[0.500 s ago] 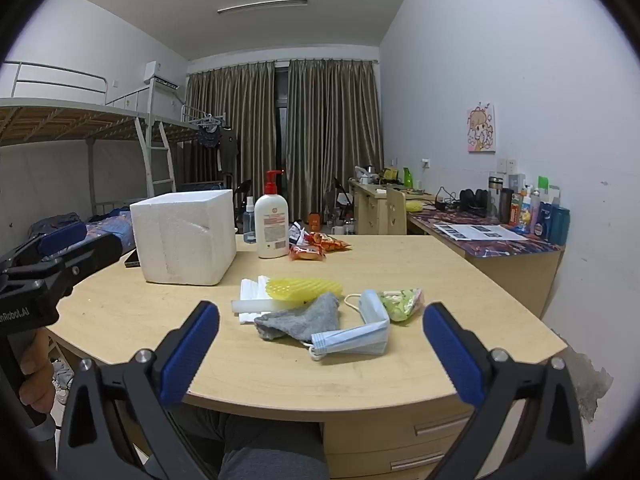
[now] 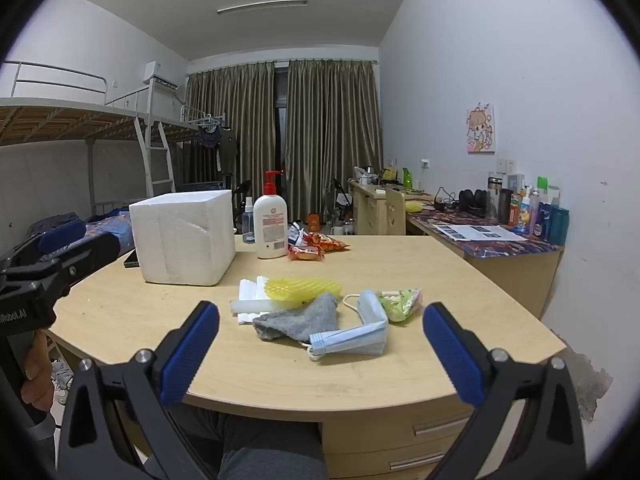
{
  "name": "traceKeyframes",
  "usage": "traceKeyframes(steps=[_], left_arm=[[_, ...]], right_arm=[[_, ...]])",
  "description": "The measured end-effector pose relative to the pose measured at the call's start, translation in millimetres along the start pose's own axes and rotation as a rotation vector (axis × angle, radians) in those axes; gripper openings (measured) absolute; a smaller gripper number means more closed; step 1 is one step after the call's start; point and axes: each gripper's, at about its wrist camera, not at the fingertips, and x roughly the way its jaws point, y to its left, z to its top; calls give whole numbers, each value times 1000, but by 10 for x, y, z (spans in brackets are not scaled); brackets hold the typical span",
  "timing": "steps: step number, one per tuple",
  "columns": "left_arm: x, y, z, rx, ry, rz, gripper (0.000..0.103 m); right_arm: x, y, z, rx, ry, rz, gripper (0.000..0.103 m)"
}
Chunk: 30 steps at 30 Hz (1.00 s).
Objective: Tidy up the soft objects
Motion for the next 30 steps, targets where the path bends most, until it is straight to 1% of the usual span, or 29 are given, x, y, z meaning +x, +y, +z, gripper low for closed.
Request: traceKeyframes(steps=[2, 30], left_arm=[[-28, 159, -20, -6, -4, -3, 103], [-80, 184, 17, -13, -6, -16, 103]], right_arm=[[-5, 1, 0, 0, 0, 0, 103], [-16, -2, 38, -4, -3, -2, 103]])
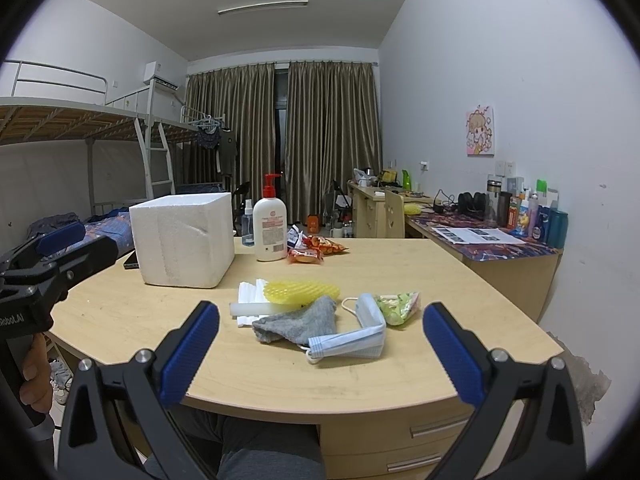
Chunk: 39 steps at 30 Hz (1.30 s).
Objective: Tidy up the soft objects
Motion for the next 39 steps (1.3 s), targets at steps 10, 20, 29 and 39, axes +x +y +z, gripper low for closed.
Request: traceKeyframes(steps=[10, 20, 29, 39], left_arm=[[10, -5, -3, 3, 3, 1, 103], [-22, -12, -11, 9, -1, -1, 103], [13, 1, -2, 4, 7, 3, 103], [120, 26, 57, 1, 21, -8, 103]], right_arm=[[7, 9, -5, -2, 2, 0, 103], [16, 10, -11, 0, 4, -2, 103], [29, 8, -21, 0, 6, -2, 103], [112, -35, 17, 10, 13, -4, 103]])
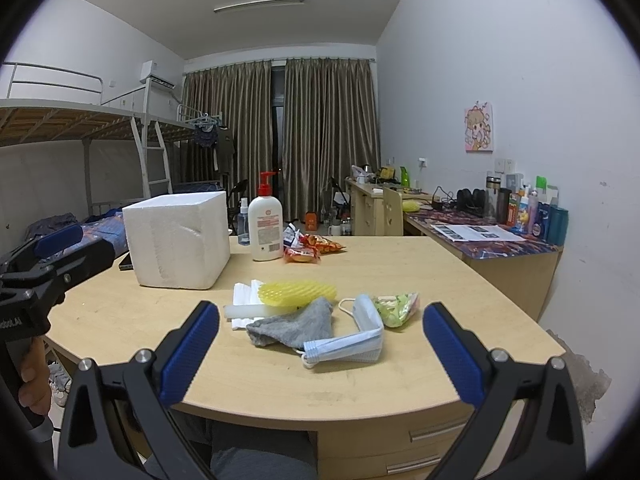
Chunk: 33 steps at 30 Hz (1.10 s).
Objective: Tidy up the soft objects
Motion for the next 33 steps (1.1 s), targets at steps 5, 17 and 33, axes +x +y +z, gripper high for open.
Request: traceKeyframes(steps=[5, 17, 33], left_arm=[[117, 2, 48, 3, 16, 0, 103], [524, 41, 80, 5, 77, -7, 103], [1251, -23, -5, 36, 200, -86, 103]], right_arm=[[100, -47, 51, 7, 13, 5, 103], [386, -175, 130, 21, 51, 1, 103], [869, -397, 133, 55, 136, -13, 103]])
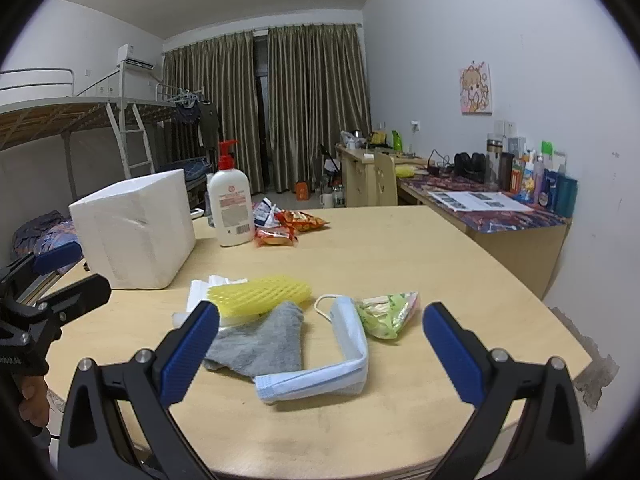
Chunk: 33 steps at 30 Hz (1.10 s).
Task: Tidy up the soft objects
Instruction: 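Grasp the yellow foam net with the left tool while the right tool grasps the green-white plastic bag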
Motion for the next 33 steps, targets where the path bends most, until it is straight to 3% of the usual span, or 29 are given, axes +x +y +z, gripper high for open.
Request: traceKeyframes(steps=[7, 17, 25, 33], left_arm=[[367, -133, 59, 34, 71, -82, 103], [889, -235, 88, 43, 159, -141, 103], [1267, -91, 46, -52, 275, -184, 98], [1463, -11, 20, -102, 339, -189, 91]], right_arm=[[164, -183, -15, 26, 32, -13, 103], [445, -521, -46, 72, 94, -50, 103], [610, -636, -10, 65, 125, -39, 103], [773, -682, 15, 38, 161, -25, 103]])
